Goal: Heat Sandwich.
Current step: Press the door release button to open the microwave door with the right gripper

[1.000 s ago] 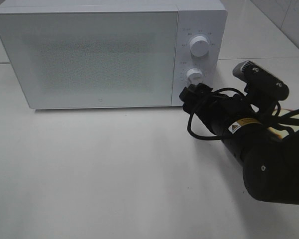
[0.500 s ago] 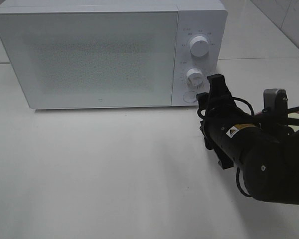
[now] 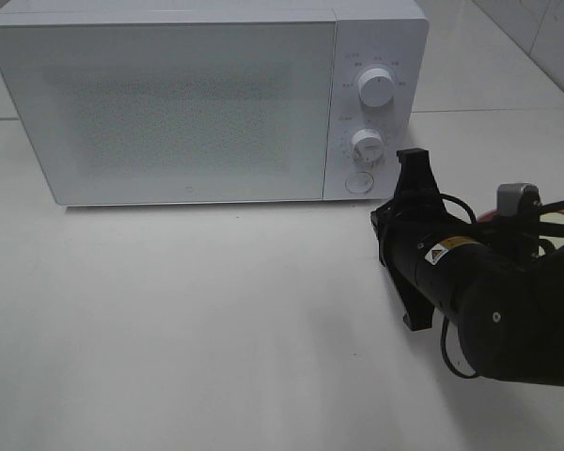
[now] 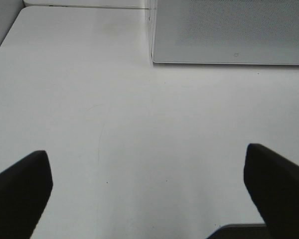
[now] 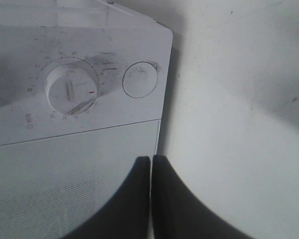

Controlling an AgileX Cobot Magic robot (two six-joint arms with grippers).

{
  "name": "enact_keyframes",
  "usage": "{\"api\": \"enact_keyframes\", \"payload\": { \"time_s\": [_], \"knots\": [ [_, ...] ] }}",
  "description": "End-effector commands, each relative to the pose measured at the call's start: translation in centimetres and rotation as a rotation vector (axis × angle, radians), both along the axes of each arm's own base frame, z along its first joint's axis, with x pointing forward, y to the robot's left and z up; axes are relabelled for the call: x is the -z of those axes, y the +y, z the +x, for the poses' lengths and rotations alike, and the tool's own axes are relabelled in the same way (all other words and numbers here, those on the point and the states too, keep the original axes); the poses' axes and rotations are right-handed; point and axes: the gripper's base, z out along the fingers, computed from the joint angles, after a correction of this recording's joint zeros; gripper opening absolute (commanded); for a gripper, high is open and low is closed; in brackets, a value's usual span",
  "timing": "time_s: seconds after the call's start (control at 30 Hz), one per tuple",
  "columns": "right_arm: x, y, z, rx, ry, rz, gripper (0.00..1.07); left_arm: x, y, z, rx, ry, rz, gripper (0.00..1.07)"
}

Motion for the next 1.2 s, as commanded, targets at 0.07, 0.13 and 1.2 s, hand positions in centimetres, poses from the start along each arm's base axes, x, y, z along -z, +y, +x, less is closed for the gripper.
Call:
{"api": "enact_keyframes", "payload": {
  "time_s": [0.07, 0.13, 1.2],
  "knots": [
    [-0.2, 0.2, 0.2, -0.003, 0.002, 0.007, 0.0, -0.1, 0.0, -0.3, -0.003, -0.032, 0.0, 0.98],
    [-0.2, 0.3, 0.2, -0.006, 0.004, 0.007, 0.0, -0.1, 0.0, -0.3, -0.003, -0.032, 0.0, 0.98],
    [1.8, 0.3, 8.6, -0.009, 0.061, 0.002, 0.01, -0.1, 0.0, -0.3, -0.002, -0.032, -0.002, 0.98]
  ]
}}
